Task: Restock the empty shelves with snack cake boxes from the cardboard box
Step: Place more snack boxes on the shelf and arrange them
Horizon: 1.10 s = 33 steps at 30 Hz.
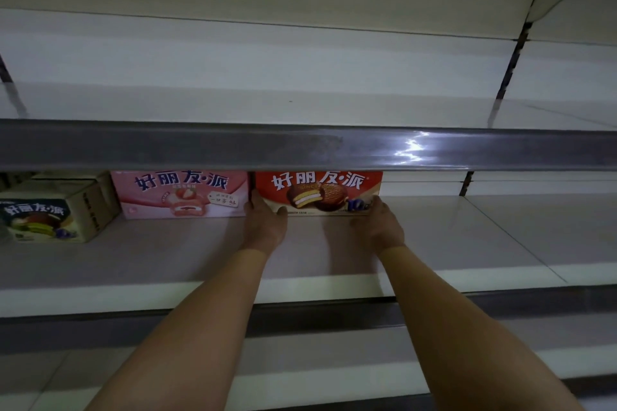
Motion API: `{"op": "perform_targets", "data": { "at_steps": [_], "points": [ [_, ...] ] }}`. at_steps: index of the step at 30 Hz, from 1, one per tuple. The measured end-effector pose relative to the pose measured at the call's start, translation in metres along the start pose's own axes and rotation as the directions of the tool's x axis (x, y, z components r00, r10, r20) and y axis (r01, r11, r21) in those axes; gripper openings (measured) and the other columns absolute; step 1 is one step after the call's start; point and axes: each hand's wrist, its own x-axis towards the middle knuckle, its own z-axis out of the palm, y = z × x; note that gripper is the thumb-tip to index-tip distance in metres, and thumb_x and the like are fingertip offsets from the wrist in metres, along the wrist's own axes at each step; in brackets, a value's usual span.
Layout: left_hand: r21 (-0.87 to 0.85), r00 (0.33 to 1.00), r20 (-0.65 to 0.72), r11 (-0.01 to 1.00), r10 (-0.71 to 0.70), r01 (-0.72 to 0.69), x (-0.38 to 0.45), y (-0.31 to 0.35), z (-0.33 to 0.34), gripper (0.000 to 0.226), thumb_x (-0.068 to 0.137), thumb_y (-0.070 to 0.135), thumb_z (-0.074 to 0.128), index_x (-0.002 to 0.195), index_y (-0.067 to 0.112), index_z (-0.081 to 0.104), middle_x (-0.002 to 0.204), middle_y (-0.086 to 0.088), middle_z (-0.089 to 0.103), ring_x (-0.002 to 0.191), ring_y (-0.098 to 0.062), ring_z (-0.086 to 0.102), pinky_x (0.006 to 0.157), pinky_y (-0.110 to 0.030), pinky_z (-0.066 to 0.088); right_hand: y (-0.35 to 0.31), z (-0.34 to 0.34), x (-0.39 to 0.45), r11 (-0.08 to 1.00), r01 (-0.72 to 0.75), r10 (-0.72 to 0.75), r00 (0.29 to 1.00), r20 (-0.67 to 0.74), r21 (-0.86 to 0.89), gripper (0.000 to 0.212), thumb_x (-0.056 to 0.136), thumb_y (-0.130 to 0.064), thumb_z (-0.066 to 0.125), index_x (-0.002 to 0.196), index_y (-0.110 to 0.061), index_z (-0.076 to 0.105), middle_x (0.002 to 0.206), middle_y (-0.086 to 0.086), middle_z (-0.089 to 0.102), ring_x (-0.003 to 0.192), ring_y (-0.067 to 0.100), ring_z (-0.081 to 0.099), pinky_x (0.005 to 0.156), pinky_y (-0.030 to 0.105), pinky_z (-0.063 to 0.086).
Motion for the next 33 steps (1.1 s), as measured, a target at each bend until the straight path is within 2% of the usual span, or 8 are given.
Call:
{"op": "perform_targets", "data": {
  "at_steps": [5,9,12,18,23,27,33],
  "points": [
    [0.24,0.996,0.054,0.967,0.071,-0.082,-0.007,0.002,-0.01,0.063,0.097,0.024,0.05,0.151,0.01,0.019,0.149,-0.018,0.031,0.129,-0.036,0.042,0.105,-0.04,0.037,-0.005,-0.015,-0.008,0.992,-0.014,0.019,0.999,0.033,-0.126,0.052,0.086,-0.027,0.06,0.133,-0.01,0.045,0.129,0.011,0.055,0.117,0.029,0.053,0.095,0.035,0.042],
    [0.541,0.98,0.169,0.821,0.104,-0.181,-0.015,0.0,-0.012,0.049,0.1,0.038,0.037,0.142,0.014,0.038,0.146,-0.01,0.041,0.132,-0.027,0.04,0.109,-0.038,0.033,-0.006,-0.022,-0.015,0.959,0.006,0.017,0.997,0.079,-0.284,0.049,0.09,-0.035,0.055,0.13,-0.008,0.048,0.129,0.011,0.056,0.119,0.027,0.052,0.097,0.034,0.042],
    [0.641,0.972,0.215,0.738,0.091,-0.21,-0.022,0.002,-0.01,0.05,0.101,0.045,0.029,0.135,0.014,0.048,0.137,-0.009,0.052,0.126,-0.024,0.046,0.109,-0.036,0.031,-0.006,-0.026,-0.02,0.936,0.011,0.018,0.997,0.081,-0.351,0.049,0.093,-0.041,0.049,0.129,-0.007,0.051,0.13,0.011,0.055,0.121,0.025,0.05,0.1,0.033,0.041],
    [0.579,0.933,0.338,0.754,0.125,-0.311,-0.029,0.006,-0.011,0.05,0.101,0.043,0.029,0.143,0.018,0.038,0.146,-0.007,0.043,0.134,-0.023,0.038,0.112,-0.036,0.026,-0.006,-0.036,-0.043,0.934,-0.049,0.072,0.996,0.052,-0.355,0.058,0.095,-0.043,0.045,0.144,-0.014,0.034,0.143,0.006,0.045,0.129,0.023,0.044,0.107,0.035,0.035],
    [0.477,0.876,0.449,0.782,0.176,-0.401,-0.03,0.009,-0.013,0.05,0.101,0.044,0.03,0.145,0.02,0.035,0.149,-0.006,0.039,0.135,-0.023,0.036,0.112,-0.036,0.028,-0.011,-0.042,-0.079,0.931,-0.092,0.092,0.996,-0.016,-0.353,0.058,0.095,-0.044,0.046,0.145,-0.017,0.033,0.145,0.003,0.043,0.13,0.022,0.042,0.109,0.033,0.031],
    [0.403,0.807,0.541,0.77,0.237,-0.495,-0.04,0.016,-0.012,0.048,0.101,0.043,0.033,0.142,0.019,0.04,0.144,-0.006,0.045,0.131,-0.023,0.042,0.106,-0.033,0.034,-0.016,-0.046,-0.119,0.92,-0.17,0.14,0.984,-0.108,-0.354,0.058,0.096,-0.044,0.045,0.145,-0.016,0.034,0.146,0.005,0.042,0.131,0.023,0.041,0.112,0.036,0.029],
    [0.284,0.677,0.66,0.725,0.327,-0.627,-0.074,0.038,-0.01,0.045,0.101,0.041,0.032,0.138,0.019,0.043,0.139,-0.006,0.049,0.124,-0.024,0.047,0.099,-0.032,0.038,-0.018,-0.062,-0.185,0.905,-0.348,0.295,0.927,-0.23,-0.243,0.057,0.098,-0.042,0.044,0.146,-0.015,0.033,0.148,0.006,0.041,0.134,0.023,0.037,0.114,0.037,0.024]
  ]
}}
